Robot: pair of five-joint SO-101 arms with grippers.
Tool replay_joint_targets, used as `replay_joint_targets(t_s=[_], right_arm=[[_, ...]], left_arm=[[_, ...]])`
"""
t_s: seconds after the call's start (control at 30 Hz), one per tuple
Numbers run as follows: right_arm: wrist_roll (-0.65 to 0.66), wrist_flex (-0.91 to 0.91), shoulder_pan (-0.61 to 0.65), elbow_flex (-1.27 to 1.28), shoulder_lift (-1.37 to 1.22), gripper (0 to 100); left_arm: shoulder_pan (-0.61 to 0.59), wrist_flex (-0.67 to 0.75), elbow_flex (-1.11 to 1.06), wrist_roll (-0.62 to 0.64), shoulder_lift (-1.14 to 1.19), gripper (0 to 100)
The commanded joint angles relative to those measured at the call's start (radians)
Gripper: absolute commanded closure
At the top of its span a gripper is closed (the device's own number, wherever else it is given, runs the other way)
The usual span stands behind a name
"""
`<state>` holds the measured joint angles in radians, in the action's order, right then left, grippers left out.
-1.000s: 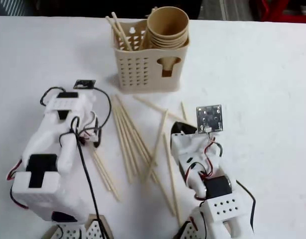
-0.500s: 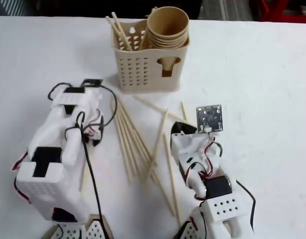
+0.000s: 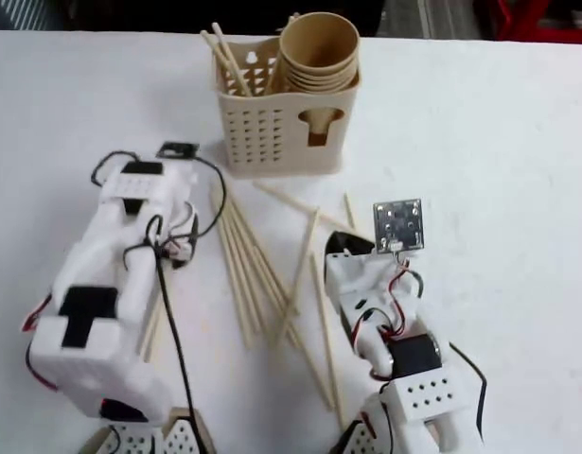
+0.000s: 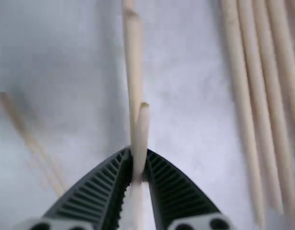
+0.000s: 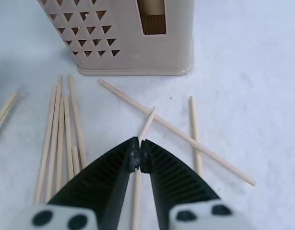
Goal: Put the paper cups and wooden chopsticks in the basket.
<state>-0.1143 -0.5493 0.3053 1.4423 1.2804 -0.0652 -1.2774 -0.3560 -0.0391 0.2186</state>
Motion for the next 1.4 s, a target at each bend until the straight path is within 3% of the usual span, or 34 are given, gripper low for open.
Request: replay_joint_targets(t_s=[0.0,0.33,0.8,1.07,1.37], right_arm=[[0.0,0.019,-0.007,-0.008,0.013,98.1],[0.0,0.019,-0.007,-0.008,0.013,98.1],[0.0,0.018,-0.008,-0.008,0.013,98.1],[0.0,0.019,-0.005,-0.008,0.013,98.1],[0.0,0.019,-0.004,-0.008,0.013,98.1]], left_arm=[[0.015,-0.043,0.029,-0.02,-0.191,98],[0.036,-0.077,0.071,-0.02,-0.421,98],[0.145,-0.282,0.542,-0.018,-0.438,98],[0.148,-0.273,0.723,-0.012,-0.437,98],[0.255,-0.172,0.847,-0.011,-0.437,98]])
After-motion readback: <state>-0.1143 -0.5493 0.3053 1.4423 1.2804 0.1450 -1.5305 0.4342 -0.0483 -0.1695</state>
